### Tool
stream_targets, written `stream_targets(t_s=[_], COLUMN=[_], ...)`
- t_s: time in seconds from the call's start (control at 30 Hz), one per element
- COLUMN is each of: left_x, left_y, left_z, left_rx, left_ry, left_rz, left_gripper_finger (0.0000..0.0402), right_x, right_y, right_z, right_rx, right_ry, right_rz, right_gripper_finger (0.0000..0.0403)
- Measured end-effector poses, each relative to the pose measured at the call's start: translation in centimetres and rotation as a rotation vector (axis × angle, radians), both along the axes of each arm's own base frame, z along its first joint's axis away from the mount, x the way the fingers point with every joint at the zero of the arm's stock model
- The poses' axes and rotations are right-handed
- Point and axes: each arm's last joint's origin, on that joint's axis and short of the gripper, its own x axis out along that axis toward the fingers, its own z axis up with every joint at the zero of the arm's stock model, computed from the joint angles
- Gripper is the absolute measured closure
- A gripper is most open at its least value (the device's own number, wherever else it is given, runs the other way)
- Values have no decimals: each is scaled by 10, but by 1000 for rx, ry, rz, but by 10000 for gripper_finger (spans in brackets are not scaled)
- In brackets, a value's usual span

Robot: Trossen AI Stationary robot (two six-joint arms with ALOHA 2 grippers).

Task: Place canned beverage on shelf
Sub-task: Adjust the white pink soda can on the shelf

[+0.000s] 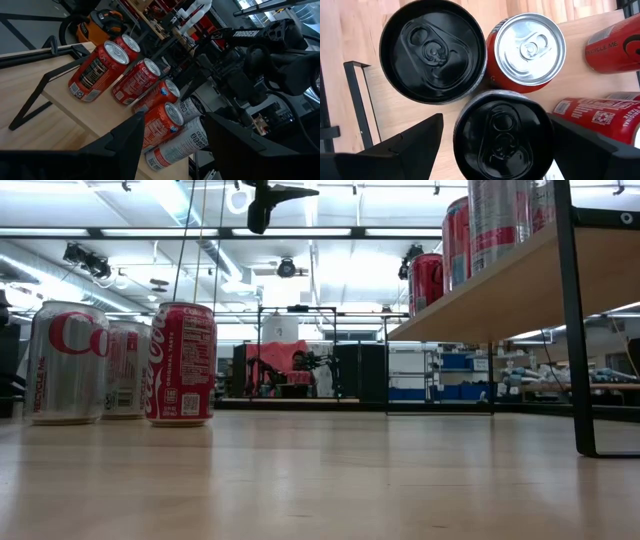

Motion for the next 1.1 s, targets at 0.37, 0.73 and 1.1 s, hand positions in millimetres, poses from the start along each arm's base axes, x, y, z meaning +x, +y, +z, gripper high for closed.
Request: stream_targets(t_s=[0.37, 0.73, 1.1], left_x=[0, 0, 0], left_y=[0, 0, 0], left_z=[0, 0, 0], left_rx=[-4, -8, -12], left_ry=[0, -1, -1], left_rz=[0, 1, 1], left_gripper_finger=[184, 184, 184], right_x=[0, 1, -2], right_y=[-1, -7, -5], right_z=[0, 0, 1], right_rx=[-26, -45, -34], right_ry=[2, 11, 24], right_rz=[34, 86, 274], right_gripper_finger=[57, 128, 123])
